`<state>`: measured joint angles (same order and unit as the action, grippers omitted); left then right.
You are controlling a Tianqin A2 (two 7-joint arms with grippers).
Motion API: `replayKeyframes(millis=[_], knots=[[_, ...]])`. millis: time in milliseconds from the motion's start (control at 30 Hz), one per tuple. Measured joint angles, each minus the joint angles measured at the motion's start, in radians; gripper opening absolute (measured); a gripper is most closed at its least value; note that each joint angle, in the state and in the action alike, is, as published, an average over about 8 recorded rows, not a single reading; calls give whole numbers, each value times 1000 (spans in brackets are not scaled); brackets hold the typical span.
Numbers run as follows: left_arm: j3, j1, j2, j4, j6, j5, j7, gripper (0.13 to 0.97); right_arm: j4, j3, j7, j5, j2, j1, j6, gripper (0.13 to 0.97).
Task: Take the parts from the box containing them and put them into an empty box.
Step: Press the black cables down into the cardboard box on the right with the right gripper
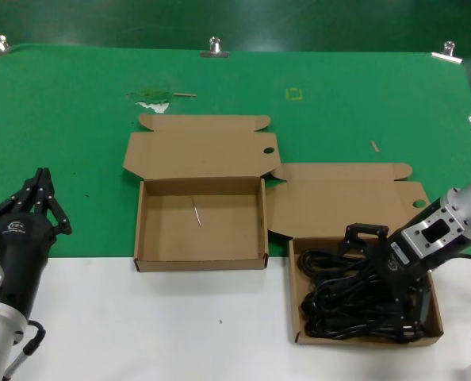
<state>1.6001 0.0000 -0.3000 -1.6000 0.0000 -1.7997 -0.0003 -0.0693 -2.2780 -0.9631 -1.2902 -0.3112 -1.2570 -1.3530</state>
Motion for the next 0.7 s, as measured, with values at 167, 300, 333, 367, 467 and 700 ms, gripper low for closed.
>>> replayKeyframes(millis=[167,300,333,367,467,700], knots=[[0,0,0,0,0,0,0,151,15,12,7,2,8,11,12,955],[0,0,0,0,0,0,0,151,25,20,15,4,12,20,25,947],[0,0,0,0,0,0,0,151,28,22,17,5,13,22,29,938],[0,0,0,0,0,0,0,151,30,23,19,6,14,23,34,929],[0,0,0,0,0,0,0,151,37,28,27,8,16,26,51,902],[0,0,0,0,0,0,0,151,47,37,44,15,21,23,92,816]])
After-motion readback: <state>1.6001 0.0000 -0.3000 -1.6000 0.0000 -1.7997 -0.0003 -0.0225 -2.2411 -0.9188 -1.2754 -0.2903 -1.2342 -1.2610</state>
